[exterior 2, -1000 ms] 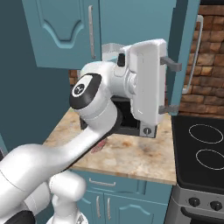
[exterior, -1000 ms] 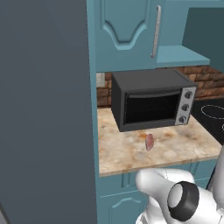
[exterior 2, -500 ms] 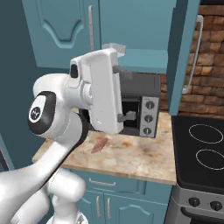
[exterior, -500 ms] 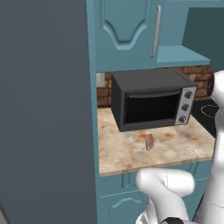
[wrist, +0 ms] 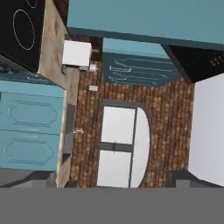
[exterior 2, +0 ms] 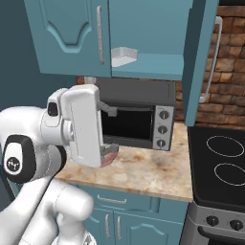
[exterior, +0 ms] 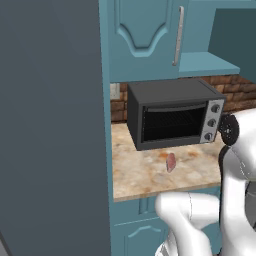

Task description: Retrieve the tupperware from the cabinet, then place the raw meat into the tupperware to avoid contamination.

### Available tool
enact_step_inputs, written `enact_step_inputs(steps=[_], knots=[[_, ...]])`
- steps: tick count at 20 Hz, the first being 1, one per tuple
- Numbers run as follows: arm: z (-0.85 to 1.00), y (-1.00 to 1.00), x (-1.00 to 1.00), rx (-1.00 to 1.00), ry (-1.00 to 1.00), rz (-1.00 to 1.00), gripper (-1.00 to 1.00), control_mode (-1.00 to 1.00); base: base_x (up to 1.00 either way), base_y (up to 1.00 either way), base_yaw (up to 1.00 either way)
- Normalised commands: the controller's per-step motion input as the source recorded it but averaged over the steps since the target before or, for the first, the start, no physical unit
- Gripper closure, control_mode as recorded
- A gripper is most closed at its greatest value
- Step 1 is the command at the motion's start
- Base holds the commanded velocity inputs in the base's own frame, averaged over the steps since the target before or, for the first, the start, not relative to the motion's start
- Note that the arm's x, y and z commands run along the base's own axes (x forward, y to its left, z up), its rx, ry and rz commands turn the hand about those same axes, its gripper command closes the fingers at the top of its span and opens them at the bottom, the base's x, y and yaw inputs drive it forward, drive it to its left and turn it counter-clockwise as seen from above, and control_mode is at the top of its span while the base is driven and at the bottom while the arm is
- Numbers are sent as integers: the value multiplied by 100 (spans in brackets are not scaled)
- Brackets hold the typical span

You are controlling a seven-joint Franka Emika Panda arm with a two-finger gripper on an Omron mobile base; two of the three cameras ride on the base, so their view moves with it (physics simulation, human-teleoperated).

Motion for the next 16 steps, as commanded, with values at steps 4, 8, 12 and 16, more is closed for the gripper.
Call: enact_step_inputs(steps=[4, 8, 12, 16], knots=[[-32, 26, 49, 31, -3, 21, -100, -100, 0, 0, 0], [-16, 16, 63, 39, -9, 18, -100, -100, 0, 0, 0], [-7, 8, 51, 43, -19, 13, -100, -100, 0, 0, 0], [0, 3, 41, 44, -26, 9, -100, -100, 0, 0, 0]])
